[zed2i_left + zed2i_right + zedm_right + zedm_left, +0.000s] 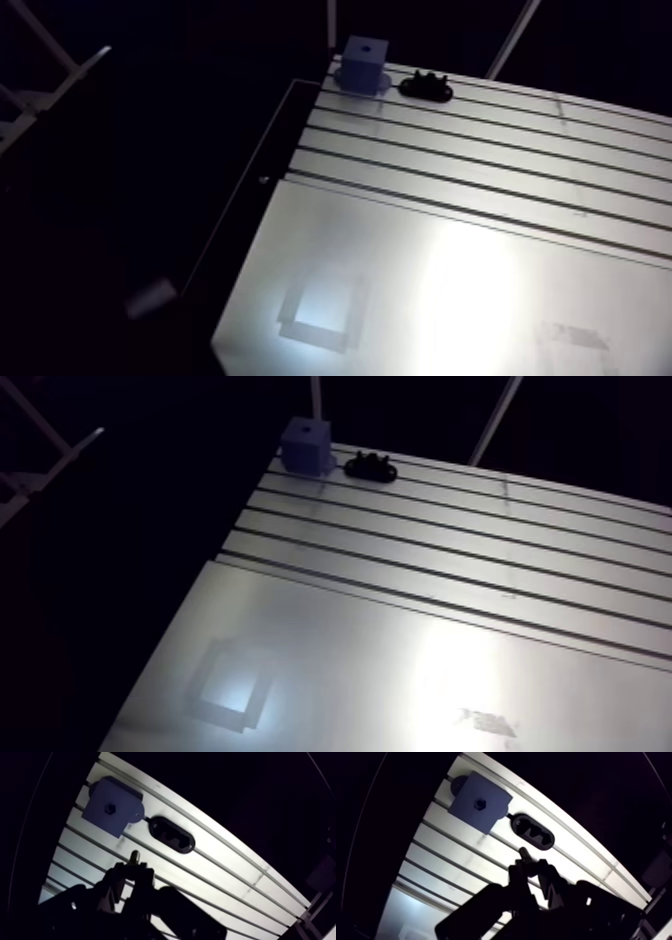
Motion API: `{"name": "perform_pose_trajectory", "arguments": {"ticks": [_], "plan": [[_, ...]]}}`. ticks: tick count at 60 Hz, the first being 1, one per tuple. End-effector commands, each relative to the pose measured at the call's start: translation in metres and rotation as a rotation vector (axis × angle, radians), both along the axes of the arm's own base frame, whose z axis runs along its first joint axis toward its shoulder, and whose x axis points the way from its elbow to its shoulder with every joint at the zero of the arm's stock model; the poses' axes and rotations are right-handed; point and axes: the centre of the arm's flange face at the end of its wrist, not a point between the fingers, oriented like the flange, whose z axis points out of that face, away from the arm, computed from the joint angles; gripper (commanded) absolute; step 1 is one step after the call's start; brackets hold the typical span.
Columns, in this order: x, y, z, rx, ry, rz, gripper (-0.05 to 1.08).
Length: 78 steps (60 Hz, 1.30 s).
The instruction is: Pick up the M10 bolt and insert it into the hex recess until seated.
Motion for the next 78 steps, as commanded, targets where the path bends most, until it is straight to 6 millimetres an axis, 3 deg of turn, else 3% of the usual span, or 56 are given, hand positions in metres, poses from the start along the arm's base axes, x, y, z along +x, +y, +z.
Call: {"name": "perform_pose_trajectory", "arguments": {"ticks": [1,10,20,30,37,56,78], "plan": [[-0.01,-0.016,-0.019,0.035,-0.108,0.005,1.01],[-0.02,-0.026,-0.032,0.036,-0.125,-0.011,1.01],[-0.03,-0.031,-0.025,0.052,-0.144,-0.04,1.01],[-0.023,-0.07,-0.032,0.063,-0.155,0.008,1.01],[-0.019,-0.082,-0.038,0.073,-0.154,0.006,1.01],[-0.018,-0.087,-0.044,0.072,-0.13,-0.025,1.02],[-0.024,-0.078,-0.043,0.071,-0.121,-0.041,1.02]]}}
